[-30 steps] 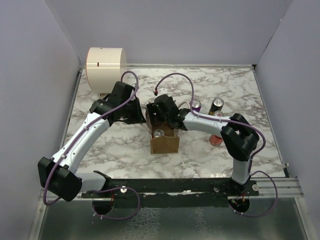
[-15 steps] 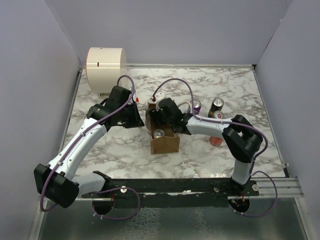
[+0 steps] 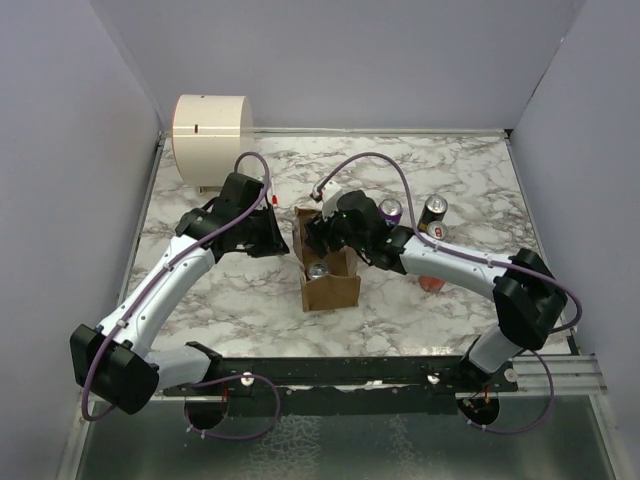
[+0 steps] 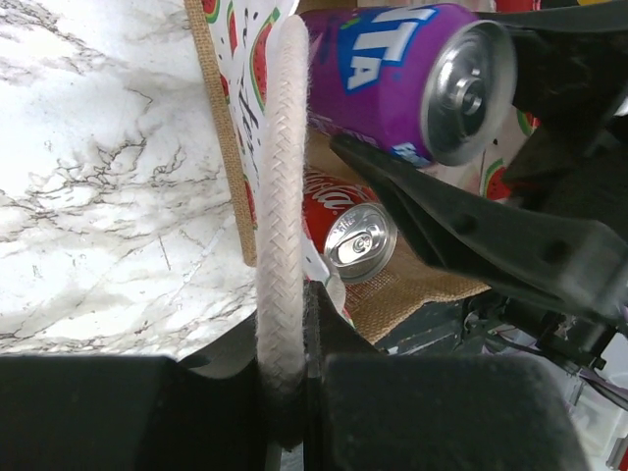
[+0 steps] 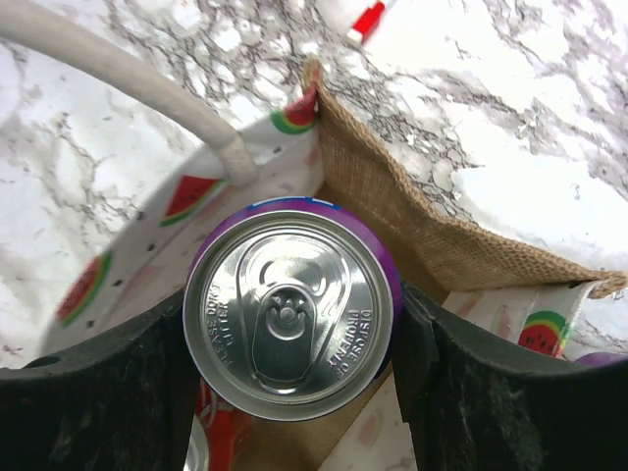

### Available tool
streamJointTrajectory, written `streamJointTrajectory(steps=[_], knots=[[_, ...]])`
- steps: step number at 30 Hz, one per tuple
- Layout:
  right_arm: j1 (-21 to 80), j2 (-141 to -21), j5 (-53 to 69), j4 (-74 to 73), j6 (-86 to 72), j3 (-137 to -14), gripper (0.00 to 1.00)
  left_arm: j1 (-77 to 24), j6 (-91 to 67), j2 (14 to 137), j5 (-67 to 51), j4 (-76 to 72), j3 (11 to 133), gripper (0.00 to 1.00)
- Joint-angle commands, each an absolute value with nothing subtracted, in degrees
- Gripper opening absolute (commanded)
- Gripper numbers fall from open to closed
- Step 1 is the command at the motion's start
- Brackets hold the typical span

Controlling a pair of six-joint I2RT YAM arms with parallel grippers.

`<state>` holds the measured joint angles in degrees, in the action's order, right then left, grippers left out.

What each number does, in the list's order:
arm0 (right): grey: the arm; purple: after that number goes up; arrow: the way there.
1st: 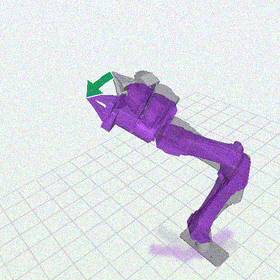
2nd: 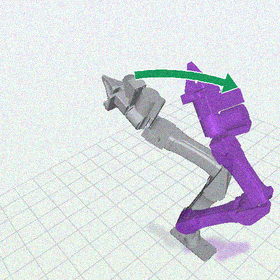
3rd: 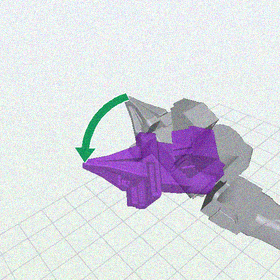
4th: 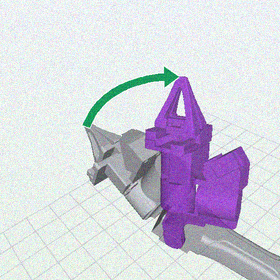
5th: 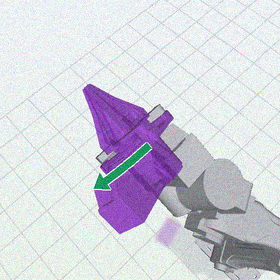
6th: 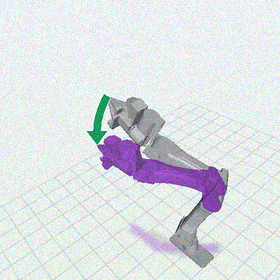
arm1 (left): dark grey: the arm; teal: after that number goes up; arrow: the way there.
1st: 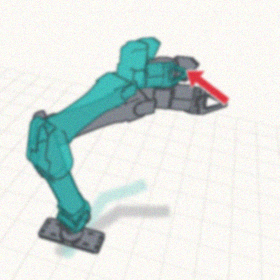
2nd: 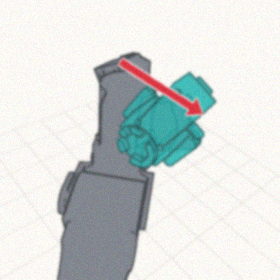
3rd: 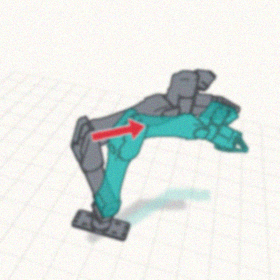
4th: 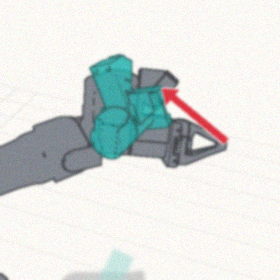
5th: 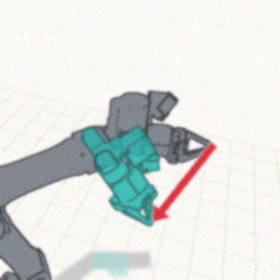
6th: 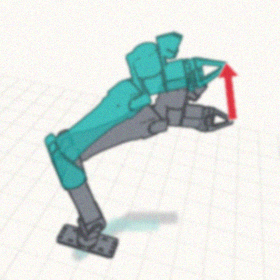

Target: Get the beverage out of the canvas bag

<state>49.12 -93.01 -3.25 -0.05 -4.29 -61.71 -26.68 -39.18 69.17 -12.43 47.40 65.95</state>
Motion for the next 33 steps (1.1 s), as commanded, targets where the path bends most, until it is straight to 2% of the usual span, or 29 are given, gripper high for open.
streamJointTrajectory(steps=[1, 2, 4, 6, 12, 23, 28, 33], knots=[[49.13, -87.49, 0.53, 1.38, -4.69, -67.38, 0.21, -26.46, -39.24, 70.02, -11.96, 46.16, 65.53, 0.0], [49.13, -86.87, 1.13, 0.46, -4.97, -68.52, 0.2, -26.46, -39.02, 70.38, -11.95, 46.14, 65.94, 0.0], [49.13, -85.76, 2.25, -3.13, -5.97, -71.53, 0.08, -26.46, -38.68, 71.17, -11.91, 46.44, 66.72, 0.0], [49.13, -84.48, 3.37, -7.67, -6.44, -74.56, 0.02, -26.45, -38.64, 71.6, -11.93, 46.27, 66.92, 0.0], [49.13, -76.59, 0.24, -15.12, -5.31, -78.31, 0.02, -26.37, -39.0, 72.7, -12.24, 44.94, 66.46, 0.0], [49.13, -63.58, -29.96, -23.19, 0.77, -78.99, 0.02, -26.28, -37.71, 74.21, -11.1, 45.95, 67.96, 0.0], [49.13, -60.51, -38.23, -27.14, -2.54, -75.73, 0.02, -26.2, -37.39, 74.69, -11.4, 45.91, 68.13, 0.0], [49.13, -60.4, -42.61, -35.65, -15.42, -71.63, 0.02, -26.19, -36.54, 74.74, -11.33, 47.37, 68.79, 0.0]])
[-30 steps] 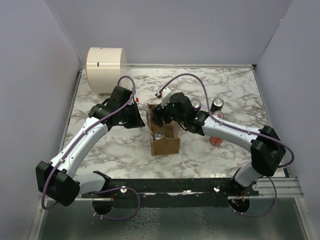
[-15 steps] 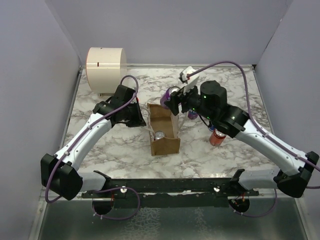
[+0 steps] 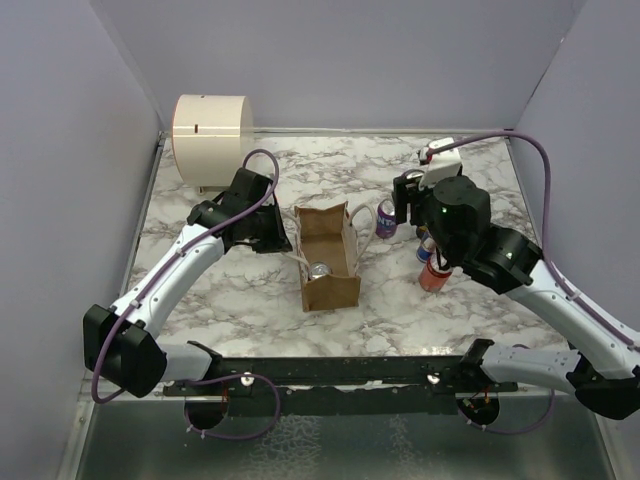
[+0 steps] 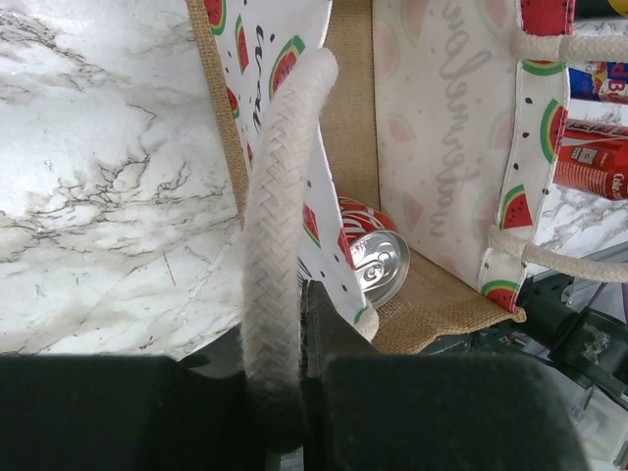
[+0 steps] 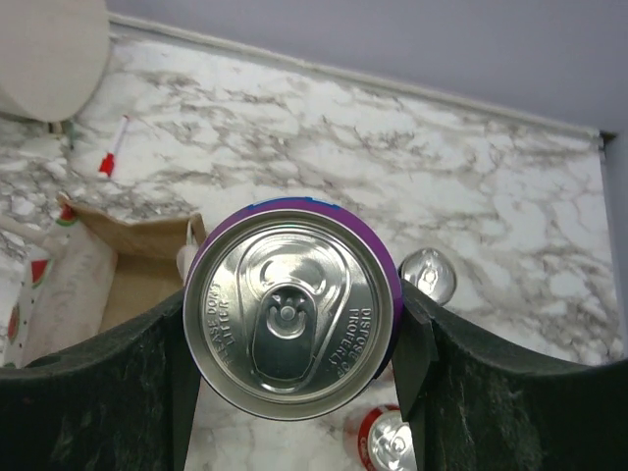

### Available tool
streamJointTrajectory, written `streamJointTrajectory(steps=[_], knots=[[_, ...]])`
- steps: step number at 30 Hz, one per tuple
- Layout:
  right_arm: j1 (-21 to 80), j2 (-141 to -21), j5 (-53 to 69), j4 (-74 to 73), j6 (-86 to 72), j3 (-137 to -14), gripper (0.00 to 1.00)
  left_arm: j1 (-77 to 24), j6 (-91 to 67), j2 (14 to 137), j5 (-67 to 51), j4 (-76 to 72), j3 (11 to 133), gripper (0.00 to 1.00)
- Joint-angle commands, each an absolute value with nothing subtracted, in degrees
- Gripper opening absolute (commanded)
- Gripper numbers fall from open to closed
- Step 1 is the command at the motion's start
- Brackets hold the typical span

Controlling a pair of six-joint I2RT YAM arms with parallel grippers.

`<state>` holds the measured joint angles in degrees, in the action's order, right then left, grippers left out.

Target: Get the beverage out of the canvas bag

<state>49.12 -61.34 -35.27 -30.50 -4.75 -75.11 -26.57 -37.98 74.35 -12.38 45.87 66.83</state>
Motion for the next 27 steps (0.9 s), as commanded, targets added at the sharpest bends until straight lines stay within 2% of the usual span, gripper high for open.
streamJointTrajectory(steps=[1, 12, 20, 27], knots=[[49.13, -60.18, -41.9, -35.82, -17.18, -70.0, 0.02, -26.19, -36.52, 74.38, -11.17, 47.11, 68.5, 0.0], [48.3, -60.39, -36.95, -13.98, -22.64, -46.44, 0.02, -26.1, -38.08, 73.46, -11.02, 46.49, 67.95, 0.0], [43.2, -65.99, -29.2, 0.91, -23.21, -39.66, 0.02, -26.1, -37.49, 73.64, -10.37, 47.39, 68.91, 0.0], [40.34, -72.74, -26.66, 7.98, -21.92, -37.53, 0.02, -26.03, -37.82, 73.33, -10.62, 47.97, 69.59, 0.0]])
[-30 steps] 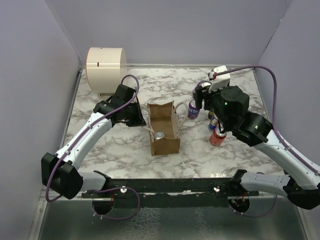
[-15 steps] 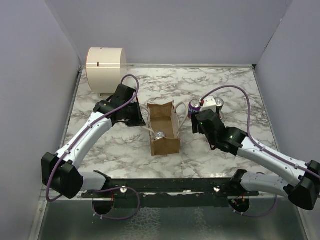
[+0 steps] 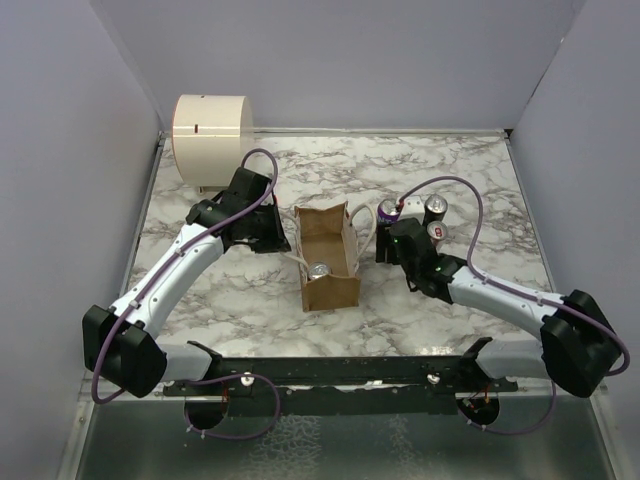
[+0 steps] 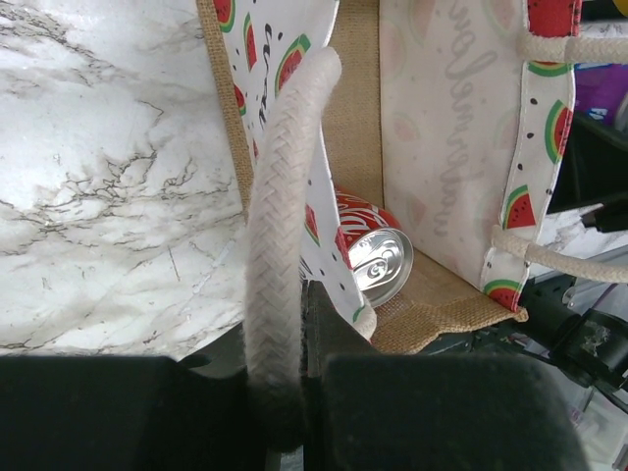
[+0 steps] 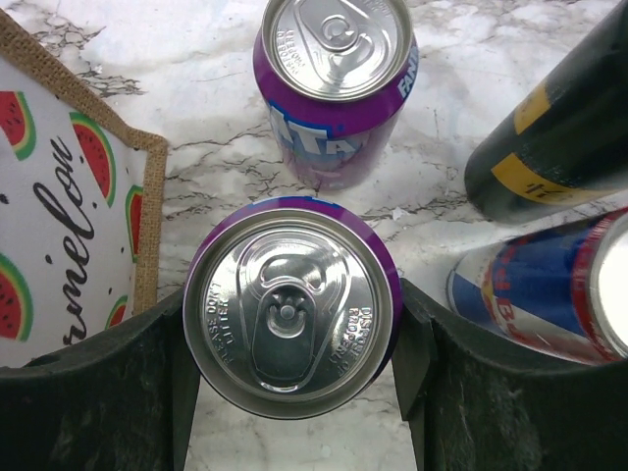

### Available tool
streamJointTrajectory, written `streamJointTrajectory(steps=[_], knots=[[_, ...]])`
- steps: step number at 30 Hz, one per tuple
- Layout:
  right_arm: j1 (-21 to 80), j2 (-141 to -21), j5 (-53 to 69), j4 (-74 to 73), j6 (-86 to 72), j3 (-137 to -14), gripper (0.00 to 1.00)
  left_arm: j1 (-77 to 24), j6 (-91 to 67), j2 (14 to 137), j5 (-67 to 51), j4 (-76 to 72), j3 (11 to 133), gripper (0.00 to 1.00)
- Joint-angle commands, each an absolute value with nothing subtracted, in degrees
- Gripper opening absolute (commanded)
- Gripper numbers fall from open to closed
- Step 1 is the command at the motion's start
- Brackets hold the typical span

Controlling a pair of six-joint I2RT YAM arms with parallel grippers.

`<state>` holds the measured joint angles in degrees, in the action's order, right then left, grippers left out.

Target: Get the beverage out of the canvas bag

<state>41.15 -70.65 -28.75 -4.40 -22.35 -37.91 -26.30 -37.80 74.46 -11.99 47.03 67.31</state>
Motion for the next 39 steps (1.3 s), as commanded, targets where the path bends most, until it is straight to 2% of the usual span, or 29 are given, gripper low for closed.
streamJointTrajectory(steps=[1, 15, 17, 24, 28, 33, 35, 39], knots=[[40.03, -73.44, -26.68, 8.56, -22.12, -37.36, 0.02, -26.02, -37.61, 73.23, -10.31, 48.09, 69.61, 0.0], [36.98, -79.8, -28.03, 11.13, -19.98, -36.9, 0.03, -26.02, -36.7, 72.86, -11.68, 48.52, 68.92, 0.0], [36.85, -80.01, -28.04, 11.08, -20.11, -36.71, 0.11, -26.04, -36.54, 72.67, -11.94, 48.73, 69.1, 0.0], [36.65, -79.92, -27.1, 9.23, -20.23, -37.18, 0.52, -26.02, -36.69, 72.17, -12.65, 48.27, 68.46, 0.0], [36.65, -79.07, -25.01, 5.01, -20.41, -39.54, 0.68, -26.08, -36.56, 72.1, -13.36, 48.0, 68.46, 0.0], [36.65, -77.74, -23.17, 1.14, -19.78, -41.13, 0.82, -26.08, -36.97, 71.33, -13.02, 47.6, 67.57, 0.0], [36.65, -76.91, -22.06, 0.47, -19.04, -41.26, 0.98, -26.07, -37.36, 71.28, -13.62, 46.79, 67.01, 0.0], [36.72, -75.13, -17.47, -3.11, -18.24, -43.17, 1.0, -26.03, -37.38, 72.33, -14.56, 46.48, 67.4, 0.0]])
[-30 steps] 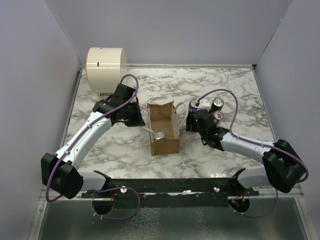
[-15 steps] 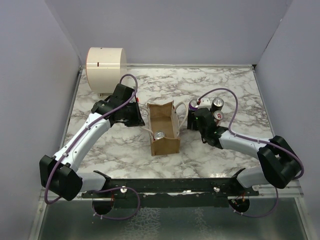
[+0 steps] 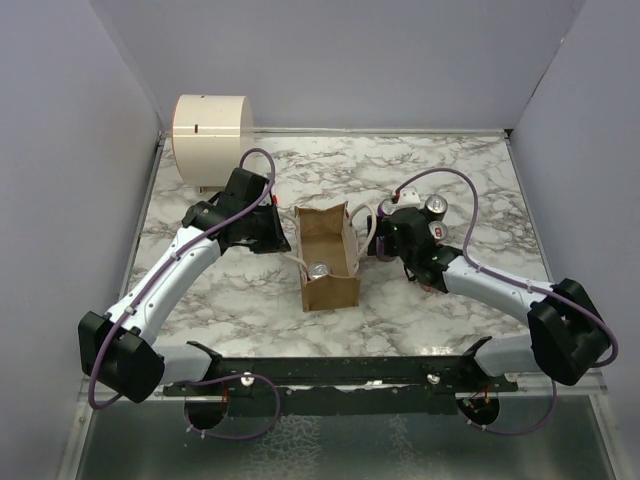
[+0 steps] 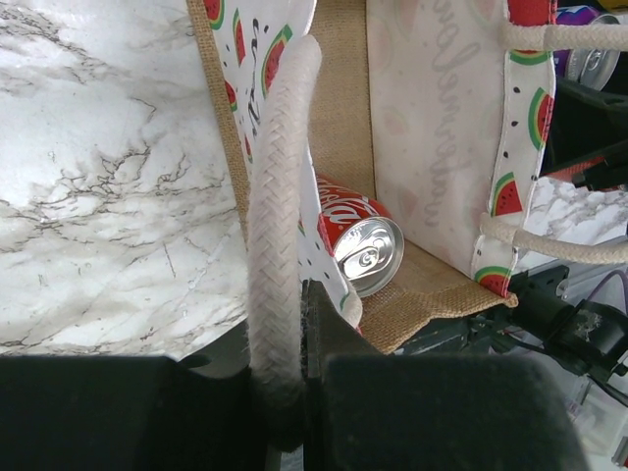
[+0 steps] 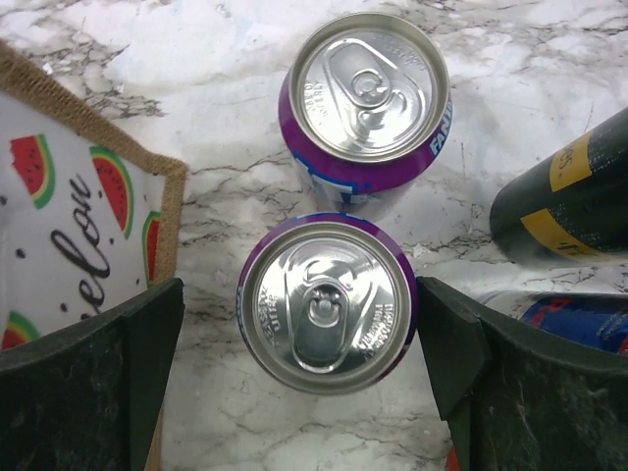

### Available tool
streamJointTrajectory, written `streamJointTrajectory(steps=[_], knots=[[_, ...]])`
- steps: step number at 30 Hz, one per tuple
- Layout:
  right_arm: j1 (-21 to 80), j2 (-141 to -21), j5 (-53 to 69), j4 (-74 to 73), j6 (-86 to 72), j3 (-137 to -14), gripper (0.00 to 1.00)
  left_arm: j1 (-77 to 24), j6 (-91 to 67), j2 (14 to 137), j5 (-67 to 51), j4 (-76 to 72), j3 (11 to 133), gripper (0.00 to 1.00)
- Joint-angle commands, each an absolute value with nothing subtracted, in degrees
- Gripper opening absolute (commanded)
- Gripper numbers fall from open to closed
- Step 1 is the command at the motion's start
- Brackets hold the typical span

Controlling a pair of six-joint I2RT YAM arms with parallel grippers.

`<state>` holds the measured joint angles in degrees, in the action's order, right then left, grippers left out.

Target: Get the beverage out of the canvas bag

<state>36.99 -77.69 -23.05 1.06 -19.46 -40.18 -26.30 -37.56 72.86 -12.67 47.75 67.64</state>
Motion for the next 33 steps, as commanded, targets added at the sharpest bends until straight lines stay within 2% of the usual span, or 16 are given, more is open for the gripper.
streamJointTrajectory(steps=[1, 10, 16, 20, 24, 33], knots=[[36.66, -74.35, -16.32, -4.35, -18.28, -43.79, 1.0, -26.11, -37.1, 72.48, -14.51, 46.49, 67.63, 0.0], [36.73, -63.57, -3.45, -13.6, -21.0, -43.99, 1.0, -26.11, -36.96, 72.94, -14.18, 45.82, 67.32, 0.0], [36.74, -57.26, -9.31, -22.77, -23.47, -45.09, 1.0, -26.02, -37.01, 73.04, -14.21, 45.77, 67.38, 0.0], [36.71, -55.11, -10.75, -25.23, -19.74, -50.66, 1.0, -26.02, -36.55, 73.03, -14.25, 46.11, 67.66, 0.0], [36.73, -59.07, -7.46, -27.12, -16.86, -62.6, 1.0, -26.07, -36.18, 73.21, -14.31, 46.78, 68.1, 0.0], [39.57, -76.37, 8.93, -29.24, -17.49, -85.75, 1.0, -26.04, -35.99, 72.29, -14.04, 47.24, 68.0, 0.0]])
